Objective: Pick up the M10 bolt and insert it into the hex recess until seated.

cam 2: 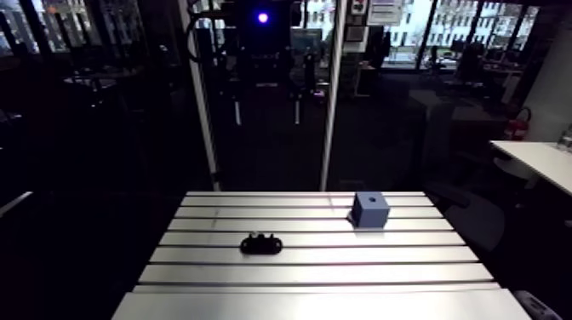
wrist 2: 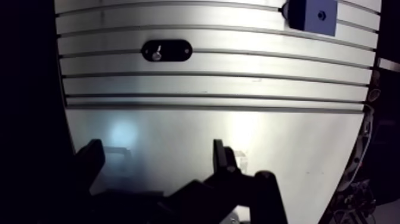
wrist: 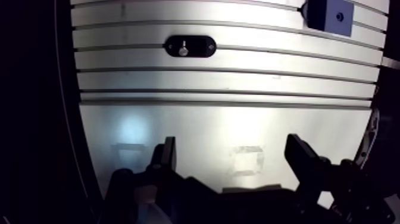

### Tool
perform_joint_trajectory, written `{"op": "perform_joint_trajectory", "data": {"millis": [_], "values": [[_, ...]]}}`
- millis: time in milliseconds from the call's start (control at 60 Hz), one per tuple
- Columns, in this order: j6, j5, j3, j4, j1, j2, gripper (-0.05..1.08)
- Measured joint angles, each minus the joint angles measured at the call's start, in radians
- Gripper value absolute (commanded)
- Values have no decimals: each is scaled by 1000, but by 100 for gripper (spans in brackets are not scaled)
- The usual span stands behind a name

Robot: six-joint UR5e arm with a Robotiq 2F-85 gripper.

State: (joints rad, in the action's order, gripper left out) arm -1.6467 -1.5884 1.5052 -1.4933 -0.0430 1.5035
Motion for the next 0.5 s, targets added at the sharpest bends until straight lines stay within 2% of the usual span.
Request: {"op": "perform_joint_trajectory", "data": {"millis": [100,367,500], "values": [[13,5,25,-41,0,3,1],[85,22,129,-229,2,10,1],[110,40,177,-319,3,11,1]]}}
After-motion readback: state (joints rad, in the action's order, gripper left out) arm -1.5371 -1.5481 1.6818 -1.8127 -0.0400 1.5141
